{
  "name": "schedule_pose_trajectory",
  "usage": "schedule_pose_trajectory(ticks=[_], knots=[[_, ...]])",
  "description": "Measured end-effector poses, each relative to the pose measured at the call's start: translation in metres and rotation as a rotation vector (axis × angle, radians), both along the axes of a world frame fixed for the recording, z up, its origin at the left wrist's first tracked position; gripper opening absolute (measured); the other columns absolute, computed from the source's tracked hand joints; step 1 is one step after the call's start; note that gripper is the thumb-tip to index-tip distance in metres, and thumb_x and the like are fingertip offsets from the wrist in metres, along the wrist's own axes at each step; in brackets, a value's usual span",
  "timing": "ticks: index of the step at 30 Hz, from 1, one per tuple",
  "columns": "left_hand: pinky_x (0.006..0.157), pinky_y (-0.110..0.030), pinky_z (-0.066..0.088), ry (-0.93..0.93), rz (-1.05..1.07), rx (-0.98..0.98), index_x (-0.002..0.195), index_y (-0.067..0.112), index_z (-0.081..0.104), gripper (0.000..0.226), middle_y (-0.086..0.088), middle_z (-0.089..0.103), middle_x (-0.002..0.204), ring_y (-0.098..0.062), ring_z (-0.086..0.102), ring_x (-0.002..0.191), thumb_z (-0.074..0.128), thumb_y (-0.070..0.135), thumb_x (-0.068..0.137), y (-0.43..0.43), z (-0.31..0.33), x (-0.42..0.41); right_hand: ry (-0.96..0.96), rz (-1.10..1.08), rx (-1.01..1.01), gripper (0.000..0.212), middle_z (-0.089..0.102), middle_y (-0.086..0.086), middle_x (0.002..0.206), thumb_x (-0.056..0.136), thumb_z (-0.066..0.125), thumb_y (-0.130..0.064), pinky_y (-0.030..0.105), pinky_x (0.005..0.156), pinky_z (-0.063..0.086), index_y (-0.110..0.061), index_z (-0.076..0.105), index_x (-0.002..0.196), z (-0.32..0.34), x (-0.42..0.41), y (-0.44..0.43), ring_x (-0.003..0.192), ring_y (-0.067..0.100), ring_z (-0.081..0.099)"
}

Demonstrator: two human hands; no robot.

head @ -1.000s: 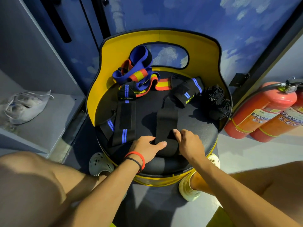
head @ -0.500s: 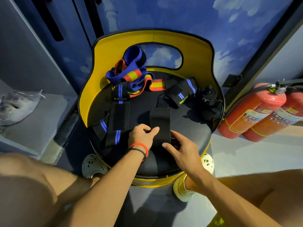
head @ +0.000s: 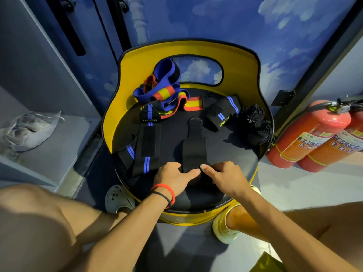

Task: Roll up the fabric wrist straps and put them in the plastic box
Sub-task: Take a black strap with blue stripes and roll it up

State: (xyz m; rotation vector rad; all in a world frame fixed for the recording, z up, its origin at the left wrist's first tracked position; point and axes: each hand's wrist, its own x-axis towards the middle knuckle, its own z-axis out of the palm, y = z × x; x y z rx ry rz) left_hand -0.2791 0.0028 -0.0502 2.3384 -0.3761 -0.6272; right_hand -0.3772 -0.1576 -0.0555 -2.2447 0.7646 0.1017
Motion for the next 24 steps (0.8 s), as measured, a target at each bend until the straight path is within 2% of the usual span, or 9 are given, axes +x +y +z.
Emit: schedule_pose_trajectory(ticks=[3,5,7,10,13,15,18,20,24], knots=[[0.056,-0.035,0.049,0.04,-0.029,0.097,0.053,0.016,0.051,0.063,-0.001,0.059,0.054,-0.024,0.064,0.059,0.07,0.073,0.072,0.006,-0.001,-0.001,0.07,0.009,0.013,0.075,0.072,0.01,0.07,0.091,0.047,-0.073,0.041,0.078,0.056,-0.005,0.071,0.072,-0.002,-0.005,-0.001,0.077,0.025,0.067],[0.064,-0.04,0.057,0.149,0.001,0.081,0.051,0.017,0.05,0.064,-0.001,0.06,0.048,-0.024,0.071,0.059,0.071,0.074,0.069,0.005,0.0,0.001,0.144,0.073,-0.062,0.067,0.071,0.009,0.074,0.097,0.043,-0.067,0.038,0.074,0.052,-0.008,0.075,0.093,-0.002,-0.004,0.0,0.076,0.026,0.064],[0.058,-0.033,0.054,0.218,0.054,0.069,0.052,0.016,0.051,0.062,0.001,0.058,0.043,-0.02,0.072,0.055,0.074,0.069,0.072,0.002,0.001,0.004,0.154,0.113,-0.16,0.064,0.064,0.009,0.078,0.099,0.036,-0.065,0.036,0.069,0.047,-0.013,0.07,0.112,-0.002,-0.003,0.004,0.076,0.031,0.059],[0.062,-0.035,0.061,0.252,0.11,0.012,0.05,0.015,0.05,0.061,0.001,0.054,0.041,-0.022,0.072,0.06,0.08,0.064,0.07,-0.004,0.001,0.01,-0.003,-0.057,-0.114,0.091,0.062,0.003,0.071,0.077,0.023,-0.095,0.037,0.067,0.048,-0.015,0.065,0.086,-0.004,-0.004,0.015,0.076,0.032,0.059],[0.069,-0.042,0.064,0.276,0.143,-0.041,0.048,0.016,0.043,0.063,0.005,0.042,0.037,-0.023,0.063,0.06,0.081,0.061,0.071,-0.004,-0.005,0.016,-0.268,-0.139,-0.046,0.045,0.064,-0.002,0.092,0.089,0.059,-0.066,0.038,0.076,0.051,-0.021,0.056,0.097,-0.009,-0.006,0.022,0.087,0.022,0.06],[0.064,-0.04,0.059,0.21,0.13,-0.035,0.046,0.019,0.041,0.065,0.003,0.04,0.039,-0.022,0.053,0.053,0.077,0.066,0.071,-0.006,-0.01,0.021,-0.388,-0.102,-0.052,0.033,0.057,-0.005,0.099,0.09,0.069,-0.052,0.033,0.079,0.05,-0.025,0.054,0.101,-0.011,-0.012,0.027,0.089,0.013,0.056],[0.058,-0.035,0.046,0.081,0.118,-0.023,0.043,0.018,0.039,0.068,0.002,0.038,0.041,-0.022,0.044,0.047,0.074,0.068,0.074,-0.013,-0.015,0.026,-0.383,0.087,-0.104,0.048,0.055,-0.006,0.123,0.085,0.076,-0.046,0.03,0.097,0.049,-0.024,0.058,0.124,-0.019,-0.024,0.03,0.113,0.01,0.055],[0.062,-0.037,0.052,0.048,0.108,-0.019,0.045,0.018,0.043,0.064,0.0,0.041,0.044,-0.025,0.049,0.05,0.073,0.066,0.075,-0.019,-0.014,0.029,-0.327,0.182,-0.164,0.069,0.051,-0.004,0.14,0.082,0.08,-0.043,0.033,0.109,0.045,-0.02,0.052,0.14,-0.024,-0.024,0.027,0.128,0.016,0.051],[0.062,-0.037,0.052,-0.03,0.153,-0.023,0.071,0.015,0.057,0.058,-0.001,0.063,0.07,-0.027,0.064,0.072,0.075,0.07,0.07,-0.026,-0.011,0.033,-0.305,0.17,-0.194,0.068,0.058,-0.002,0.139,0.082,0.081,-0.043,0.037,0.106,0.048,-0.017,0.056,0.139,-0.014,-0.013,0.018,0.126,0.02,0.055]])
